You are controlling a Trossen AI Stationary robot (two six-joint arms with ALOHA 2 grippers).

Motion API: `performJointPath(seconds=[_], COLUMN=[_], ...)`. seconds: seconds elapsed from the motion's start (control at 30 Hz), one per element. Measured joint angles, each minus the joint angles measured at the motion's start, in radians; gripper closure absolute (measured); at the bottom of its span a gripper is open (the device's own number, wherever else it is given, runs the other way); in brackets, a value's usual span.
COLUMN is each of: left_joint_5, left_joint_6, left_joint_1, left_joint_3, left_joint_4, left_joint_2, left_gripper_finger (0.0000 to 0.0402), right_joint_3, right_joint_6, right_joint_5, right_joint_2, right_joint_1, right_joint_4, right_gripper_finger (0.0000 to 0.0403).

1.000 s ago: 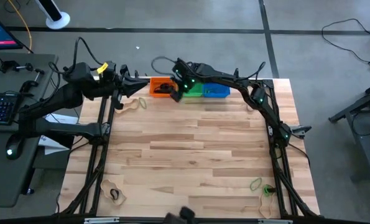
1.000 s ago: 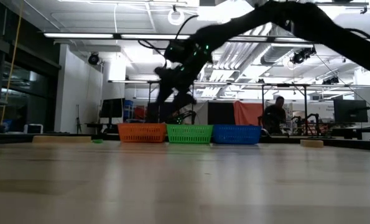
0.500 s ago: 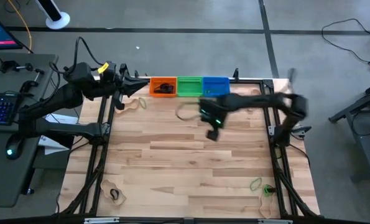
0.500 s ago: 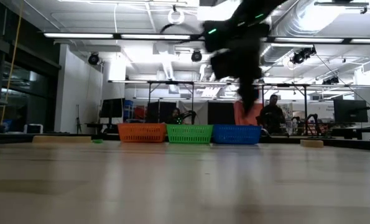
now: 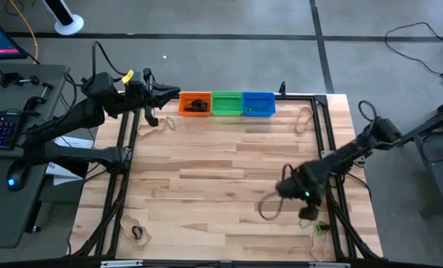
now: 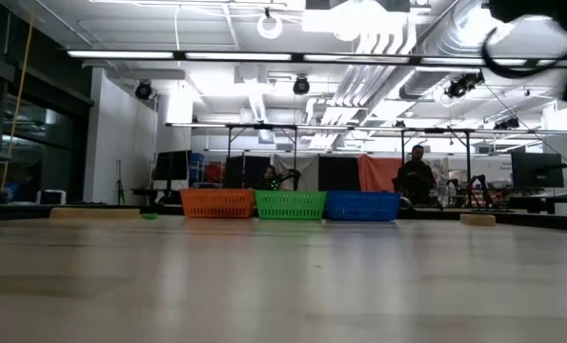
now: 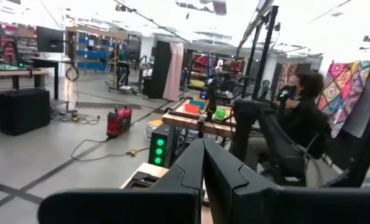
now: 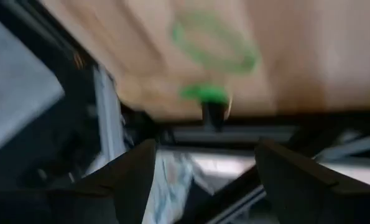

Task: Sort rubber bands into baskets
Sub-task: Put the black rubber band into the orange basket

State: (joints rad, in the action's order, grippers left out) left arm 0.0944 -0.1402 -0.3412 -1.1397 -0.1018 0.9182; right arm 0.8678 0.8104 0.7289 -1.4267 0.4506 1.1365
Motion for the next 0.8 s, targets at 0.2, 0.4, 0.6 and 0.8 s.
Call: performJointPath(seconds=[0.2,0.4,0.6,0.8], left_joint_5=[0.000,0.000,0.000,0.000], left_joint_6=[0.006,0.003,-0.013,-0.032], left_joint_1=[-0.020,-0.023,-0.023,-0.023], left_joint_3=[0.000,0.000,0.000,0.000], left_joint_4=[0.001,0.001,-0.001,-0.001], left_joint_2=[0.033,0.065,0.078,0.078], left_gripper_finger=[0.0401,0.0401,0.0401,0.0401], right_joint_3=[-0.075,-0.107,-0.107,-0.107], right_joint_6=[0.049,0.098,0.107,0.109], right_joint_5=[0.109,0.166,0.211,0.221], right_joint_2=[-0.080,-0.184,-0.289,-0.386], right_joint_1=[0.127,0.174,0.207,0.234], right_joint_4=[-0.095,-0.188,-0.250,-0.275], right_gripper_finger=[0.0140,0.0140,0.0140,0.0140])
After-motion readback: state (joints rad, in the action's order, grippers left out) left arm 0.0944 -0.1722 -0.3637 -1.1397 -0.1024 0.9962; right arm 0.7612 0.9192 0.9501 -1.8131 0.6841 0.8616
